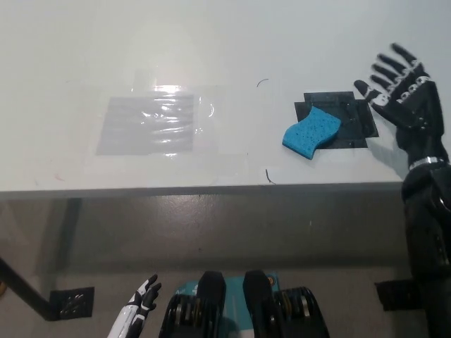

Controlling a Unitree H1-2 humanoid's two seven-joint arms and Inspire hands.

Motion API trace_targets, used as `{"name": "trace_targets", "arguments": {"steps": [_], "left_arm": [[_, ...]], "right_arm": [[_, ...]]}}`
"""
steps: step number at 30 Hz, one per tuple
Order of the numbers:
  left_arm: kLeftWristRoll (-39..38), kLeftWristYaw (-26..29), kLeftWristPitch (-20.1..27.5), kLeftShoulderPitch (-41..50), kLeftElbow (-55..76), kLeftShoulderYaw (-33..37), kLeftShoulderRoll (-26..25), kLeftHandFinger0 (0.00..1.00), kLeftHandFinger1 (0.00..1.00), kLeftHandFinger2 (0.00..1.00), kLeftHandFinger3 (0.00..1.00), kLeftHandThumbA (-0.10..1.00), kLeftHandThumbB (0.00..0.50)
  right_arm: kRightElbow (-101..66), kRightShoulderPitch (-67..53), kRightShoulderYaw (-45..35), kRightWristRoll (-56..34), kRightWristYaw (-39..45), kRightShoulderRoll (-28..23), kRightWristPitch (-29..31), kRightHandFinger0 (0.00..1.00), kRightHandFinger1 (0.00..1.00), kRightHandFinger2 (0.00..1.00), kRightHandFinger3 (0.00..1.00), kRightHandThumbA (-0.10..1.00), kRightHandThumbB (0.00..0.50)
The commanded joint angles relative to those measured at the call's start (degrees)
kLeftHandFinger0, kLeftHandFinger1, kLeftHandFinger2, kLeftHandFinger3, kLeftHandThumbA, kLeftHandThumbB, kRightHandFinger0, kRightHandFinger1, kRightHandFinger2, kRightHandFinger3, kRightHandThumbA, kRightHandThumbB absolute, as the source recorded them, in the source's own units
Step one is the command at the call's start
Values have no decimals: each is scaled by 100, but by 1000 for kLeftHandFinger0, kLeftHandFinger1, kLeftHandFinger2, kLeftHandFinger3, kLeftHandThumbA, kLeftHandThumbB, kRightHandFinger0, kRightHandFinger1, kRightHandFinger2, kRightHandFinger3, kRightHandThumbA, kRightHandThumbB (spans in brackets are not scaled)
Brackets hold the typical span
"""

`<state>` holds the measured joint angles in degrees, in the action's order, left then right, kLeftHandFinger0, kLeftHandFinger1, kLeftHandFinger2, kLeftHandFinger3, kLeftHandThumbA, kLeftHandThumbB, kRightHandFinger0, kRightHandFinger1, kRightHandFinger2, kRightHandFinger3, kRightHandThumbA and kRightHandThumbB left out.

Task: A soft sponge is kept on the balc marked spot on the table infront of the robot and it uses its right hand fist to press down on it and drrags it across the table in a back and forth manner twice to clean it

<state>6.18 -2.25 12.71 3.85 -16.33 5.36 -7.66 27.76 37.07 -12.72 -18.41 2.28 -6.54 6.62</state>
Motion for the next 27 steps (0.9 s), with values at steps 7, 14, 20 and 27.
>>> {"name": "trace_targets", "arguments": {"steps": [7,14,20,27], "left_arm": [[-34,-142,226,-204,99,1,-123,1000,1000,1000,1000,1000,43],[-102,-131,351,-252,-78,-49,-136,1000,1000,1000,1000,1000,77],[-36,-135,351,-214,-80,-3,-157,1000,1000,1000,1000,1000,145],[-140,-106,397,-324,-51,-65,-130,1000,1000,1000,1000,1000,143]], "right_arm": [[-8219,-3243,2322,71,1096,-116,265,1000,1000,1000,1000,972,448],[-6238,-5004,2047,1128,1036,55,1319,1000,1000,1000,1000,1000,260],[-3393,-4636,1669,1057,718,-110,1438,1000,1000,1000,1000,1000,271],[-1016,-3812,1674,1413,492,-244,1643,1000,1000,1000,1000,1000,224]]}}
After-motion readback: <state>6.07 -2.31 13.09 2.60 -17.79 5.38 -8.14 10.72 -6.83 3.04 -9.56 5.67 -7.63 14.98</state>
